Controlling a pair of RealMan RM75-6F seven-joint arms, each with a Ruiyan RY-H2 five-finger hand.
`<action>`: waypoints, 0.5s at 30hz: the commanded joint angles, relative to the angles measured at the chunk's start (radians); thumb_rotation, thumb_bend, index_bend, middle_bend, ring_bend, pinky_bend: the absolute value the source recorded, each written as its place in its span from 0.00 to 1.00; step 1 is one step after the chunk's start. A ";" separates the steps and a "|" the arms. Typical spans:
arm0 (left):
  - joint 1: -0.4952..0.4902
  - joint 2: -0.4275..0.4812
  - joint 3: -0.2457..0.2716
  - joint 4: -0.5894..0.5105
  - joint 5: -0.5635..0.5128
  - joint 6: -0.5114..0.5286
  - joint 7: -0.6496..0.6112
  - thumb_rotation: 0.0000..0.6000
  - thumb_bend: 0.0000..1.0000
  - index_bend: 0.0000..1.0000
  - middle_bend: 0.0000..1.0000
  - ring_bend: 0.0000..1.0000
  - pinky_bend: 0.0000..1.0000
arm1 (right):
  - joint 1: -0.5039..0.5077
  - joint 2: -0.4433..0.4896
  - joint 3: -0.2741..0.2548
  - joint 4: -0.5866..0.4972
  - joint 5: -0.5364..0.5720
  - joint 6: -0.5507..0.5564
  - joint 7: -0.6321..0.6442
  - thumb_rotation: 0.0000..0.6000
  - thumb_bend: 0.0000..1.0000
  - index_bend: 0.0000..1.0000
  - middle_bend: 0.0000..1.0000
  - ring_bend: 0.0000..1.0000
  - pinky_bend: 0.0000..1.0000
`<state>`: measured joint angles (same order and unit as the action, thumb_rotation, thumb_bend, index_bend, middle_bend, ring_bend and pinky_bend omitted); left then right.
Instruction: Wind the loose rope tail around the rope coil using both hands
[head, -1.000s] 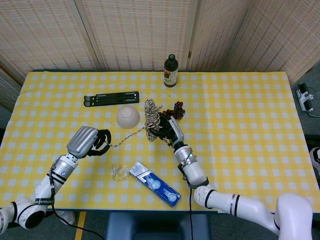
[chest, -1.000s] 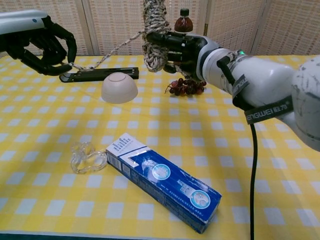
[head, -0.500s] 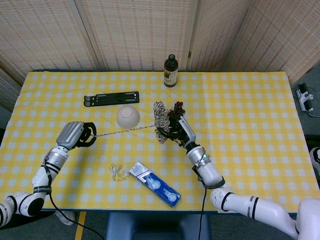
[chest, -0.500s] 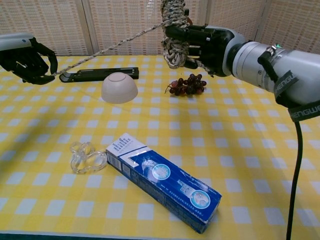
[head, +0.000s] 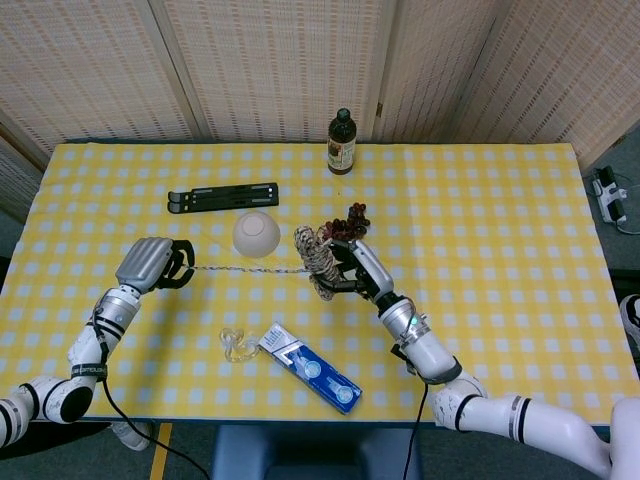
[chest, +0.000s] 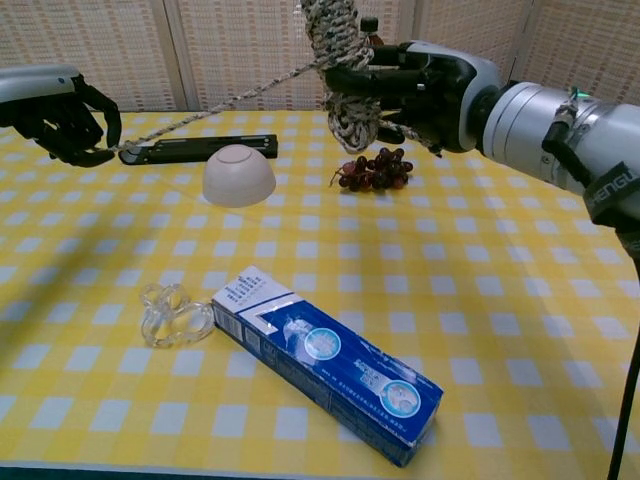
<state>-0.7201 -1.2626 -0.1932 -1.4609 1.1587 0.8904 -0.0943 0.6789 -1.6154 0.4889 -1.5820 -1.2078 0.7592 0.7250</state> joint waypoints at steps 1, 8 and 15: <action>-0.014 0.022 -0.013 -0.032 0.039 0.031 0.049 1.00 0.52 0.66 0.88 0.76 0.70 | 0.015 0.015 -0.043 0.003 -0.061 0.032 -0.082 1.00 0.51 1.00 0.86 0.99 0.87; -0.064 0.077 -0.029 -0.128 0.077 0.047 0.225 1.00 0.52 0.65 0.88 0.76 0.70 | 0.051 0.014 -0.098 -0.013 -0.072 0.064 -0.270 1.00 0.51 1.00 0.86 0.99 0.87; -0.098 0.068 -0.049 -0.192 0.058 0.085 0.382 1.00 0.52 0.64 0.88 0.76 0.70 | 0.097 0.024 -0.131 -0.049 -0.013 0.031 -0.416 1.00 0.51 1.00 0.86 0.99 0.87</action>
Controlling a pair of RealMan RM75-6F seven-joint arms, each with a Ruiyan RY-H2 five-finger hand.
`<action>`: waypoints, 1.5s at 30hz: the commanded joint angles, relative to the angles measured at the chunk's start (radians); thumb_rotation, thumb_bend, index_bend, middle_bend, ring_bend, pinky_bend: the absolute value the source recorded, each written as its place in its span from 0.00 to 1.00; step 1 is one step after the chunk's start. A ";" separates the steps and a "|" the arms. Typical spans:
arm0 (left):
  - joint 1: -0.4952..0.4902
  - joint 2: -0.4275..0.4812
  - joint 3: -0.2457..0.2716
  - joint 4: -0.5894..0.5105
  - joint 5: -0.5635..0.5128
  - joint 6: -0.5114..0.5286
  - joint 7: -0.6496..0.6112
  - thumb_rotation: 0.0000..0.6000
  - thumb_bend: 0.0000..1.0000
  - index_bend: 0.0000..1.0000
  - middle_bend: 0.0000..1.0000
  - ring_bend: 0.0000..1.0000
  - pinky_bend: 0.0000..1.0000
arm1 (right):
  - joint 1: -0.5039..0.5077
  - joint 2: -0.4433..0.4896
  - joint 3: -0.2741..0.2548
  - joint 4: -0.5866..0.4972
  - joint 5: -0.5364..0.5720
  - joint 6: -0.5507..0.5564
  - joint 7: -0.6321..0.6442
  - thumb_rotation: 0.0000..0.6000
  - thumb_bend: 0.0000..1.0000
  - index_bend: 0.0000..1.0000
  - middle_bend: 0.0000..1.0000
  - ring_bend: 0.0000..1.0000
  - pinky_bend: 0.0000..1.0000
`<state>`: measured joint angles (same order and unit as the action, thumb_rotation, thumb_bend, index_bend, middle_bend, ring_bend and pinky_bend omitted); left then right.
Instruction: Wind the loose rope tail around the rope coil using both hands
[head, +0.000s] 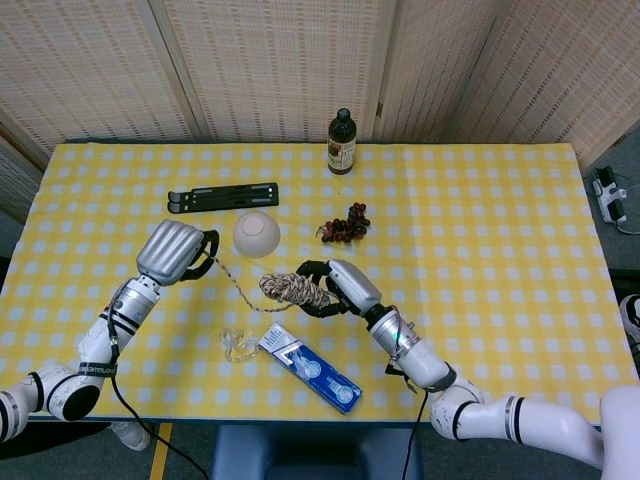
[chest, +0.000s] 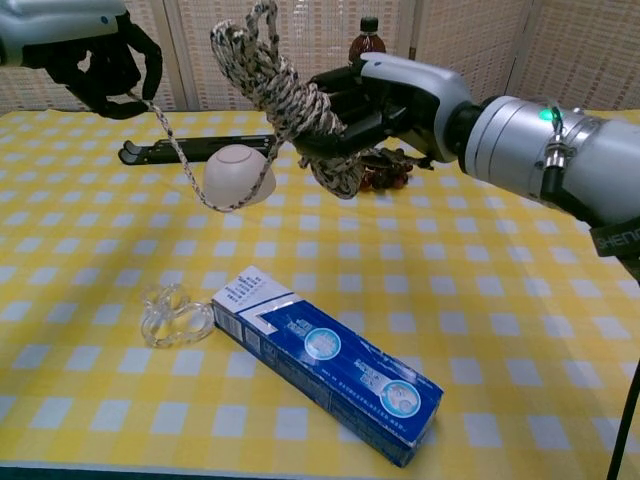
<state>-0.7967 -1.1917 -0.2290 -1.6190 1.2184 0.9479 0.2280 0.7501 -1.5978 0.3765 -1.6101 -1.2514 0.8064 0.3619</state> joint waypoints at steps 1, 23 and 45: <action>-0.026 -0.010 -0.013 -0.035 0.009 0.042 0.081 1.00 0.52 0.63 0.88 0.76 0.70 | 0.036 0.007 -0.021 -0.028 0.048 -0.026 -0.073 1.00 0.51 1.00 0.86 0.99 0.87; -0.081 -0.053 -0.027 -0.149 0.064 0.106 0.240 1.00 0.52 0.61 0.88 0.76 0.70 | 0.216 -0.066 -0.033 -0.036 0.384 -0.072 -0.343 1.00 0.51 1.00 0.87 1.00 0.88; -0.029 -0.123 0.030 -0.169 0.186 0.206 0.183 1.00 0.52 0.62 0.88 0.76 0.70 | 0.265 -0.277 0.131 0.088 0.758 0.090 -0.240 1.00 0.51 1.00 0.87 1.00 0.89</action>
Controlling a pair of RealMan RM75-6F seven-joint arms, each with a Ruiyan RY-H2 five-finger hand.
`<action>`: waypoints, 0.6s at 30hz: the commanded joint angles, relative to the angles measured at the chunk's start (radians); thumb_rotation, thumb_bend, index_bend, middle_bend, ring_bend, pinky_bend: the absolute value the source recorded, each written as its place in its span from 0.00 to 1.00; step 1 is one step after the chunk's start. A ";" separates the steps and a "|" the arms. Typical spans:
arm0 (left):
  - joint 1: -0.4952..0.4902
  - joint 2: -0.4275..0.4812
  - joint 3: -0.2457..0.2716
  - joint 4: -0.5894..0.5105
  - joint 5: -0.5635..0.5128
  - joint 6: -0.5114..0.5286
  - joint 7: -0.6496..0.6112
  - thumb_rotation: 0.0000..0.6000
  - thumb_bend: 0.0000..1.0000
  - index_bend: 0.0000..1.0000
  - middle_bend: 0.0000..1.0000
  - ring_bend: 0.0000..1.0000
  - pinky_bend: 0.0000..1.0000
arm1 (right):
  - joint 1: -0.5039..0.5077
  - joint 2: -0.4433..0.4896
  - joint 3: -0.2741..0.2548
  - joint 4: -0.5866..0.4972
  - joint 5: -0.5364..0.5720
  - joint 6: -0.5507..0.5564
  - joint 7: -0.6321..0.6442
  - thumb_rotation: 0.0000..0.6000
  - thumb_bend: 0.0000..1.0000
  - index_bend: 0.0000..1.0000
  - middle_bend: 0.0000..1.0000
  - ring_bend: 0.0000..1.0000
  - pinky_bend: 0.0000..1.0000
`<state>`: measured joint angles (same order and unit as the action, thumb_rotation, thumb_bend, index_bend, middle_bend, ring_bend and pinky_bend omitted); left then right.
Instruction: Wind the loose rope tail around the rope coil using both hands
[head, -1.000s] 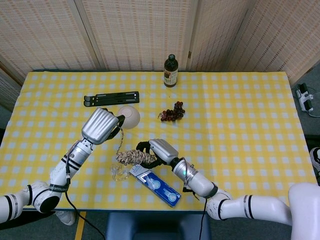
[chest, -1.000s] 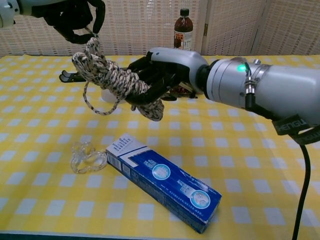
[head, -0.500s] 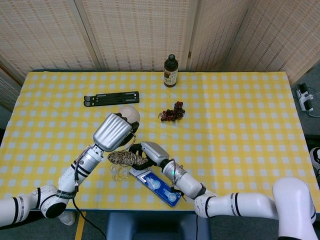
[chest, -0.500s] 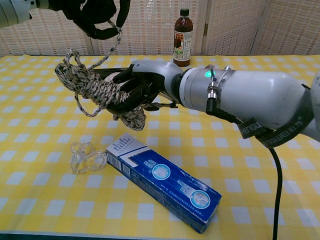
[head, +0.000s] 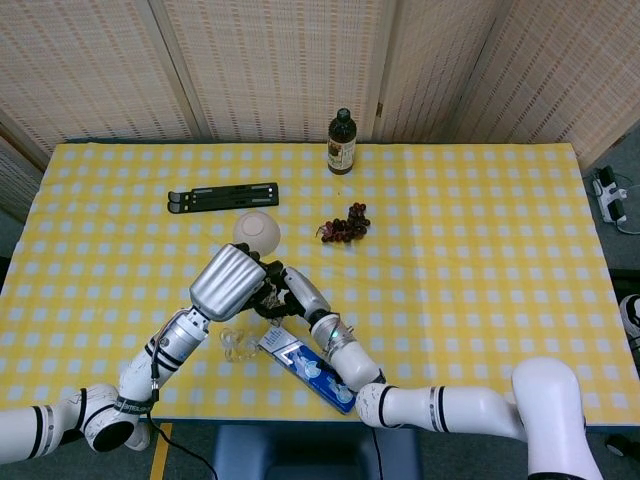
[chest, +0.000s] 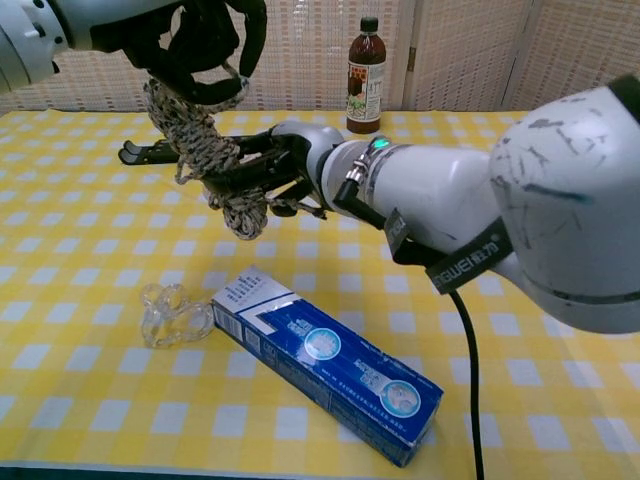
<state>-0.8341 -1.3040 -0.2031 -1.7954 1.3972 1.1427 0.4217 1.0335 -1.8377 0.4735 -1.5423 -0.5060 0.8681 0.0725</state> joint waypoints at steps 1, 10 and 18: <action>0.012 -0.015 0.005 0.011 0.010 0.017 -0.019 1.00 0.52 0.63 0.88 0.76 0.70 | -0.024 -0.047 0.042 0.025 0.010 0.034 0.065 1.00 0.51 1.00 0.87 1.00 0.89; 0.049 -0.035 0.019 0.051 0.023 0.043 -0.113 1.00 0.52 0.63 0.88 0.76 0.70 | -0.102 -0.119 0.114 0.061 -0.096 0.058 0.253 1.00 0.51 1.00 0.87 1.00 0.89; 0.074 -0.035 0.026 0.079 0.021 0.043 -0.196 1.00 0.52 0.63 0.88 0.76 0.70 | -0.161 -0.139 0.152 0.086 -0.235 0.053 0.402 1.00 0.51 1.00 0.87 1.00 0.89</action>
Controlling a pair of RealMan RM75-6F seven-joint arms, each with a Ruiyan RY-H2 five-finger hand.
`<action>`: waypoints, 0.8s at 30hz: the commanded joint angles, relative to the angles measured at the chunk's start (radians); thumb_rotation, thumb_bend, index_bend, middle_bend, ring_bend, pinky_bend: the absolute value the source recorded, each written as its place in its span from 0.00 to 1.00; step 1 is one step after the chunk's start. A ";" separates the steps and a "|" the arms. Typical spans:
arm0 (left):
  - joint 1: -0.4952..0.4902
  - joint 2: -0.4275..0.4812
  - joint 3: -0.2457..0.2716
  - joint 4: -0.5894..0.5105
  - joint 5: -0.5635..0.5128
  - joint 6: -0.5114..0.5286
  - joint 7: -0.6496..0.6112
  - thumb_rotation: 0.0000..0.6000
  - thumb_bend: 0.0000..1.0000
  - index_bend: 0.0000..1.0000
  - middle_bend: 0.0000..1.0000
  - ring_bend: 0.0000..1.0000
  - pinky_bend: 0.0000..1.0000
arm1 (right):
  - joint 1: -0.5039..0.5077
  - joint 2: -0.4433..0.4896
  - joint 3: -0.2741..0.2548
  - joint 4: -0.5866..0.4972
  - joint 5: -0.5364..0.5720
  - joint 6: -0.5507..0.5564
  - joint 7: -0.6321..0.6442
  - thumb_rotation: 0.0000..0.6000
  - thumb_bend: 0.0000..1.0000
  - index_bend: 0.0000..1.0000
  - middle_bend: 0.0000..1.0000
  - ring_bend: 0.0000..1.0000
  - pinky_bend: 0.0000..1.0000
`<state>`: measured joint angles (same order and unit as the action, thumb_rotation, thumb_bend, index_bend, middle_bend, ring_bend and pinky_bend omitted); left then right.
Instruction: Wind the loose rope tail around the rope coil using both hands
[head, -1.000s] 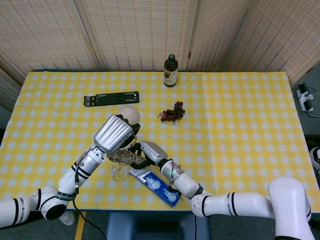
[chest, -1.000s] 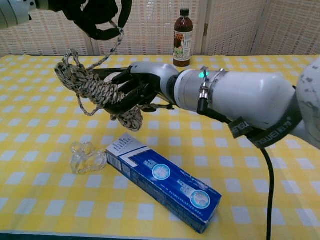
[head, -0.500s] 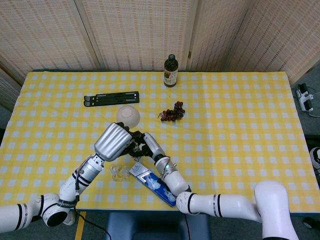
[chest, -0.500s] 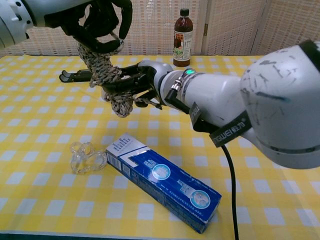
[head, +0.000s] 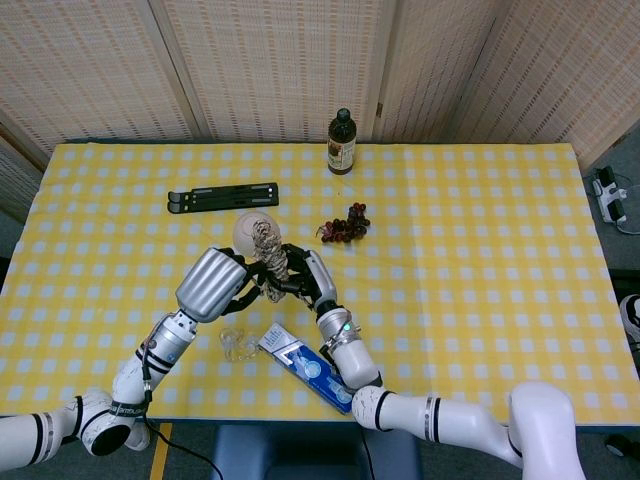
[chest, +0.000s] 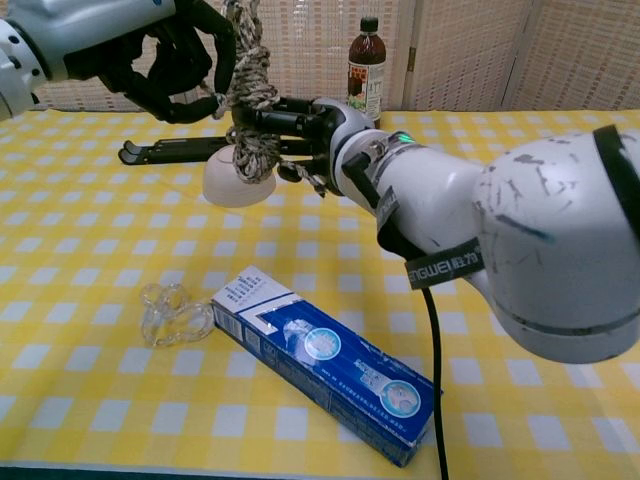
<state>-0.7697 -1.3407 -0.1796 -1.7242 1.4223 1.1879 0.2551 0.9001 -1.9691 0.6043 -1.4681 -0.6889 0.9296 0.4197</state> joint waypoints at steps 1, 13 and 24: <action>0.011 0.004 0.002 0.010 -0.007 -0.006 -0.038 1.00 0.52 0.63 0.88 0.76 0.70 | -0.032 -0.005 0.023 0.013 -0.065 -0.014 0.066 1.00 0.51 1.00 0.87 1.00 0.89; 0.036 0.027 -0.016 0.047 -0.062 -0.042 -0.167 1.00 0.52 0.63 0.88 0.76 0.70 | -0.108 0.099 -0.005 -0.018 -0.264 -0.125 0.208 1.00 0.51 1.00 0.87 1.00 0.89; 0.054 0.041 -0.025 0.072 -0.067 -0.039 -0.206 1.00 0.52 0.63 0.88 0.75 0.70 | -0.138 0.186 -0.086 -0.074 -0.425 -0.105 0.173 1.00 0.51 1.00 0.87 1.00 0.89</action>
<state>-0.7162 -1.2996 -0.2043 -1.6530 1.3547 1.1481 0.0498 0.7658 -1.7937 0.5295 -1.5374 -1.1007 0.8157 0.6045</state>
